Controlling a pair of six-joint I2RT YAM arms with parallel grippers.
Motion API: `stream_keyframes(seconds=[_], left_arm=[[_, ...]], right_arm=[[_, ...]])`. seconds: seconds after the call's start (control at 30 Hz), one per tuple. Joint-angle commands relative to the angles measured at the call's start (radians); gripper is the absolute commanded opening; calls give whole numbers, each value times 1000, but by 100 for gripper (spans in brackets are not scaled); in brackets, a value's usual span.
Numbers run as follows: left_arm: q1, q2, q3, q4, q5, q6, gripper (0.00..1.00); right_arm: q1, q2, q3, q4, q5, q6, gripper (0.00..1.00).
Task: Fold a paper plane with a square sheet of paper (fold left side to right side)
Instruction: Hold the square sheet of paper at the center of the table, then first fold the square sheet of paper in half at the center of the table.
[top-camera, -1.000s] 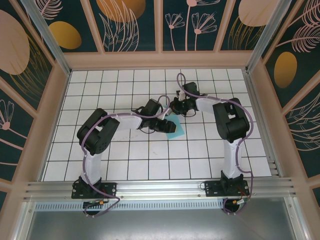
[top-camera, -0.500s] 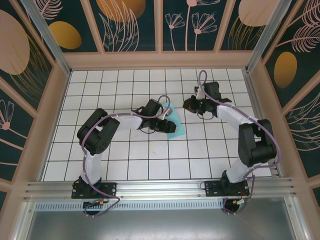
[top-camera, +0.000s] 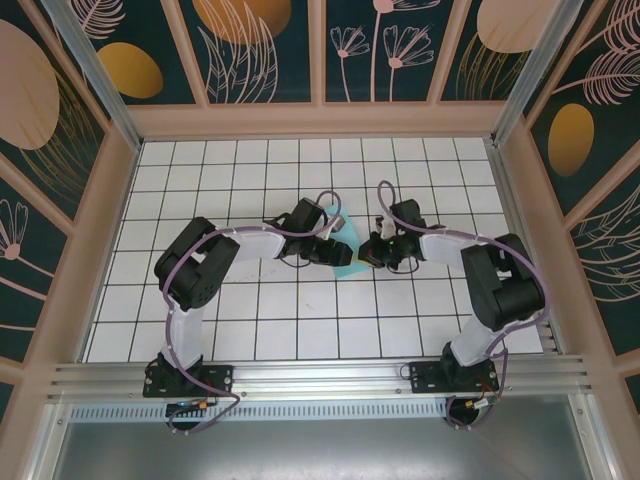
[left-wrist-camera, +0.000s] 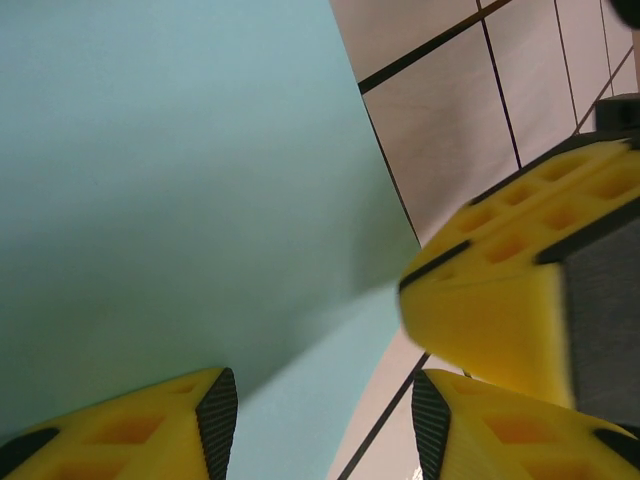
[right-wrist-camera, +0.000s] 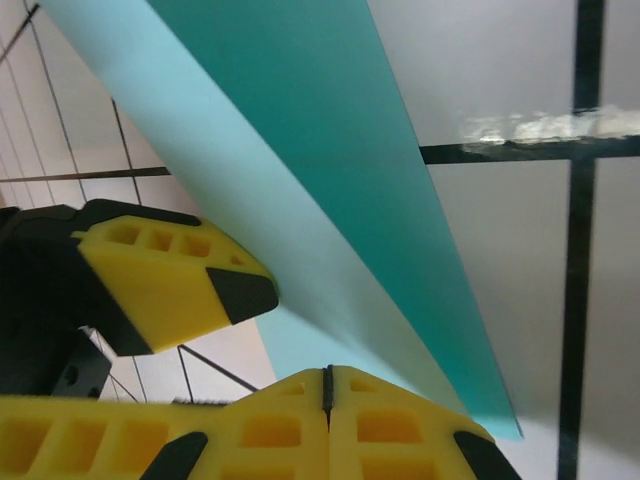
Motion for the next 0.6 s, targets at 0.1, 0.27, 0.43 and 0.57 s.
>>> stream_keyframes(seconds=[0.1,0.27,0.43,0.57], left_arm=[[-3,-5,15,-25,-52,-25,53],[1,-16,42,-23,-64,-40,55],[15,-7,63,-24,-86,-50,57],[31,8,72,-26,-99,-47,57]], right_arm=[[11,67,28,-31,52,-16,0],[12,94,28,-81,109,-44,0],[11,107,28,-101,137,-57,0],[12,112,31,-111,147,-63,0]])
